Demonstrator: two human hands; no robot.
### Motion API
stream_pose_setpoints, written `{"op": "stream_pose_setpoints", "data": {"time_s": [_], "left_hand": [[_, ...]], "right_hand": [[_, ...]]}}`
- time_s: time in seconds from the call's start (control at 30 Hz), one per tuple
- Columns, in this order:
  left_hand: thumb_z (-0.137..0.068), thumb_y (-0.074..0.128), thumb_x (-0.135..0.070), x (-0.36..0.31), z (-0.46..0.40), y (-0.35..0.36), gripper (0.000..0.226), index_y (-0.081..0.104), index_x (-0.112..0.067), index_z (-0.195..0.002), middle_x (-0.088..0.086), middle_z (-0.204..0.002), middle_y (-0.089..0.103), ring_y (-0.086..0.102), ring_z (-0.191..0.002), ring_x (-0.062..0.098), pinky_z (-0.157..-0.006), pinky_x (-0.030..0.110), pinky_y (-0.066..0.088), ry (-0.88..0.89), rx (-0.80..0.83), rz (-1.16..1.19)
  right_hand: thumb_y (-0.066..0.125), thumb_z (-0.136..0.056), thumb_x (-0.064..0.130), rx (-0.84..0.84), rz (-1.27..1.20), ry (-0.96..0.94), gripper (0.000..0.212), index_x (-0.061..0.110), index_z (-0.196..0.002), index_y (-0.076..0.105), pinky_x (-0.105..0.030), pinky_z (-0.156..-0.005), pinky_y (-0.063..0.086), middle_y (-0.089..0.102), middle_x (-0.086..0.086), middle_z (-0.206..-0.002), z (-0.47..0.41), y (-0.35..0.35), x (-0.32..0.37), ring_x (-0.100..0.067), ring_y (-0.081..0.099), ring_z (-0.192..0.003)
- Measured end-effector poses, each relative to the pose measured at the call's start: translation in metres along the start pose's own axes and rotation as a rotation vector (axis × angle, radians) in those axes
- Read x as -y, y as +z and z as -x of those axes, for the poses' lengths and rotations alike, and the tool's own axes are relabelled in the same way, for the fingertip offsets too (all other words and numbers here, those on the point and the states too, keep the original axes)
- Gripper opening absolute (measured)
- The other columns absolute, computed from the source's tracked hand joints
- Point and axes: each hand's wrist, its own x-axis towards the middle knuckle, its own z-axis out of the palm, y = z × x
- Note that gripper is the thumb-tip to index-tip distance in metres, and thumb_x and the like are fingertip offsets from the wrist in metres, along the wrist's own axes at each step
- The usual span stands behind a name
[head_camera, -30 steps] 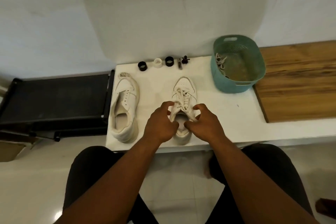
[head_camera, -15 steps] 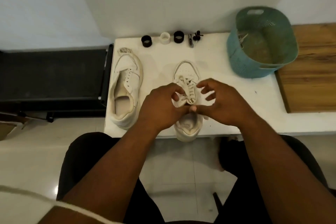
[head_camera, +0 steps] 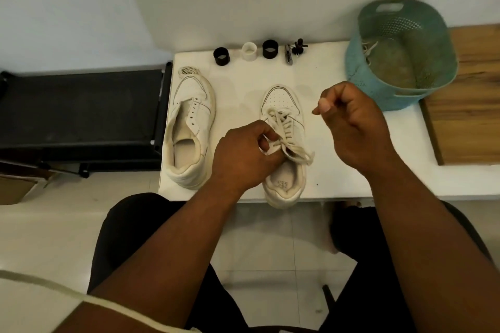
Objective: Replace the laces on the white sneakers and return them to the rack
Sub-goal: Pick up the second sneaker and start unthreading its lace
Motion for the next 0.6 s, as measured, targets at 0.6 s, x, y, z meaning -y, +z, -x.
{"op": "stream_pose_setpoints", "data": {"time_s": [0.6], "left_hand": [[-0.071, 0.084, -0.055, 0.008, -0.003, 0.012, 0.031, 0.070, -0.032, -0.088, -0.015, -0.069, 0.064, 0.059, -0.059, 0.004, -0.059, 0.028, 0.050, 0.023, -0.092, 0.099]], "right_hand": [[0.082, -0.084, 0.025, 0.416, 0.187, -0.029, 0.013, 0.028, -0.074, 0.073, -0.033, -0.096, 0.051, 0.053, 0.008, -0.137, 0.005, 0.002, 0.006, -0.008, 0.049, -0.130]]}}
